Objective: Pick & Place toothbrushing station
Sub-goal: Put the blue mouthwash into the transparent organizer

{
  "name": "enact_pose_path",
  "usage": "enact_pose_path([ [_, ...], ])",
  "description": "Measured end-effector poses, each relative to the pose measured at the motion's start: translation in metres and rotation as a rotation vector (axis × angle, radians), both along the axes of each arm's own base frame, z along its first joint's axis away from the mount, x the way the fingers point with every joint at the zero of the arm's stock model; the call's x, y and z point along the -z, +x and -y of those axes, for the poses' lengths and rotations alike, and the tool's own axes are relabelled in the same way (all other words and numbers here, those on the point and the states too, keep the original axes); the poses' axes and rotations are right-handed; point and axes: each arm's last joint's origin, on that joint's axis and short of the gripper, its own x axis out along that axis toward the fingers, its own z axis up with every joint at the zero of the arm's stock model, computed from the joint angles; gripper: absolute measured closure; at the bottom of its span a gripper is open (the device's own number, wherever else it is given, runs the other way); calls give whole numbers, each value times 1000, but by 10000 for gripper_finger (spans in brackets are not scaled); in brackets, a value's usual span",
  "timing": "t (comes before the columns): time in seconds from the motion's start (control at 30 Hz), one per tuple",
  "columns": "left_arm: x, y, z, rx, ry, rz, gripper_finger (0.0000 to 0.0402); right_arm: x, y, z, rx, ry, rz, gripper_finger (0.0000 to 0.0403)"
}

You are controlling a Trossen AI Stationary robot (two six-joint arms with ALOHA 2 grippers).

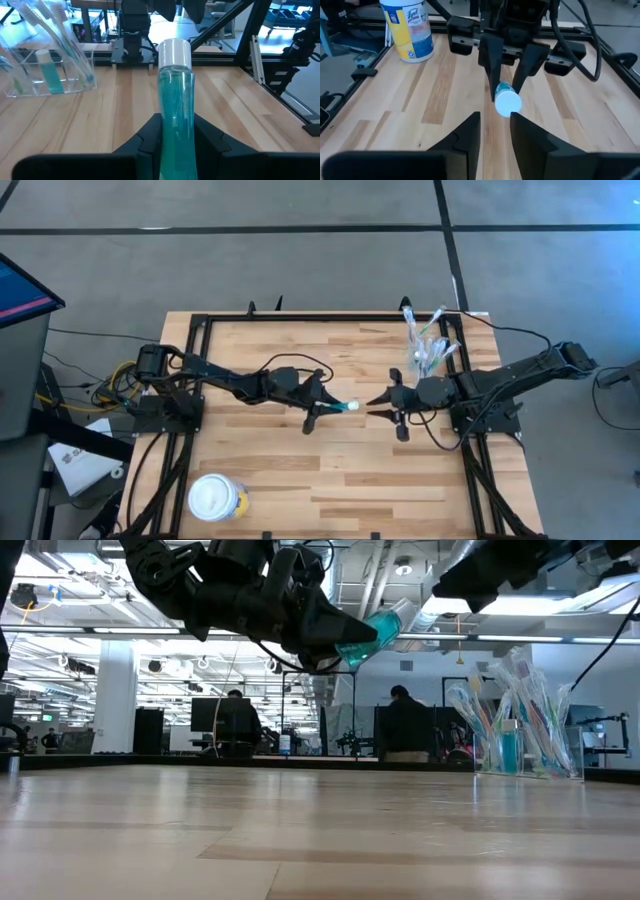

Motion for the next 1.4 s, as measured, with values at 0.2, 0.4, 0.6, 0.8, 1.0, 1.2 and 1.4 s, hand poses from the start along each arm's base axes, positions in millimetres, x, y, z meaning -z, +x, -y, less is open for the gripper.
enact_pose_path([
  [0.2,-2,0,1,19,-7,15,337,1,5,0,1,-6,14,277],
  [0.4,-3,1,3,28,-12,32,337,7,11,3,16,-16,2,241],
  [0.6,-4,1,5,36,-11,37,337,11,22,1,4,-43,23,220],
  [0.8,-4,1,5,37,-10,38,336,11,24,1,5,-42,34,208],
  [1.0,-4,1,6,54,-13,45,336,9,24,1,4,-43,52,208],
  [1.2,-5,1,6,54,-13,52,336,12,28,0,3,-45,55,210],
  [1.4,-6,1,6,62,-15,58,336,16,38,-3,-12,-77,75,207],
])
